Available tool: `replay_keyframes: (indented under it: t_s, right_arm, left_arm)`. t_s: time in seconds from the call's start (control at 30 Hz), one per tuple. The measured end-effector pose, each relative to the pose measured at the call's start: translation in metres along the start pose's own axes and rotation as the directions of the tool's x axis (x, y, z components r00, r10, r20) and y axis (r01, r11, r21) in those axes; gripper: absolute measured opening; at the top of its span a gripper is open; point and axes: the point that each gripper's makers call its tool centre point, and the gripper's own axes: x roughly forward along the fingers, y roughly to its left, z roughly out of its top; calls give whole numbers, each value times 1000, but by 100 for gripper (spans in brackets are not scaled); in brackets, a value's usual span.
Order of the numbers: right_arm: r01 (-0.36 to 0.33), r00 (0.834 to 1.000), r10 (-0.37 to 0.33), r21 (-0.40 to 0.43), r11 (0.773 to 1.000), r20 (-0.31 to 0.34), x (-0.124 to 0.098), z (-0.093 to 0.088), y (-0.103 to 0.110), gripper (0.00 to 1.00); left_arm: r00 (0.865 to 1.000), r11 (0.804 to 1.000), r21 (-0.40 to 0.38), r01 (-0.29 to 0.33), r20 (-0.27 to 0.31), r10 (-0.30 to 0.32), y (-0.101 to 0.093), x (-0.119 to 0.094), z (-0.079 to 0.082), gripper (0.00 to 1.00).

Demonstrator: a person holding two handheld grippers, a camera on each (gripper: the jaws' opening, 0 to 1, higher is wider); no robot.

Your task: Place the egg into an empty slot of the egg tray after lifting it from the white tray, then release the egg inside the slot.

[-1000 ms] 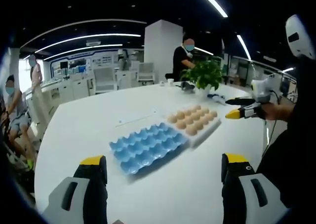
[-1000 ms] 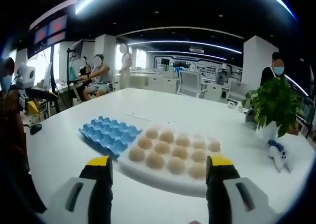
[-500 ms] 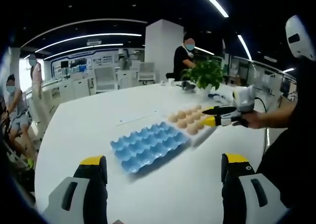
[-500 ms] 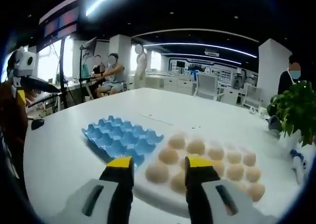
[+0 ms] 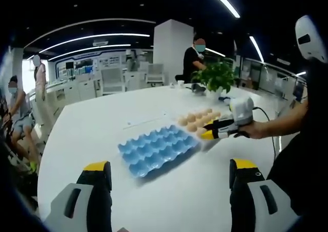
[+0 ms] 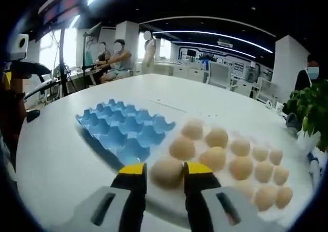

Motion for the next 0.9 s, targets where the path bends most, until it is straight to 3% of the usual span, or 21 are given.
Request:
replay_keyframes:
  t_s: [0.23, 0.3, 0.37, 0.5, 0.77, 0.9]
  right_arm:
    - [22, 999, -25, -86, 996, -28, 3, -3, 0, 27]
    - [23, 999, -30, -162, 986, -45, 4, -5, 1, 27]
    - [21, 999, -27, -127, 992, -42, 4, -5, 0, 27]
    - [-3, 998, -7, -155, 988, -60, 5, -5, 0, 27]
    - [-25, 999, 20, -160, 987, -31, 2, -4, -1, 25]
    - [-23, 1000, 23, -149, 989, 0, -4, 8, 0, 25]
  left_arm:
    - [1000, 1000, -3, 4, 7, -4, 0, 2, 0, 97]
    - [1000, 1000, -3, 5, 11, -5, 0, 2, 1, 96]
    - [1000, 1000, -3, 5, 10, -5, 0, 2, 0, 96]
    - [1000, 1000, -5, 4, 10, -4, 1, 2, -1, 96]
    - [1000, 1000, -5, 3, 20, -3, 2, 3, 2, 95]
    - [1000, 1000, -5, -1, 21, 1, 3, 2, 2, 95]
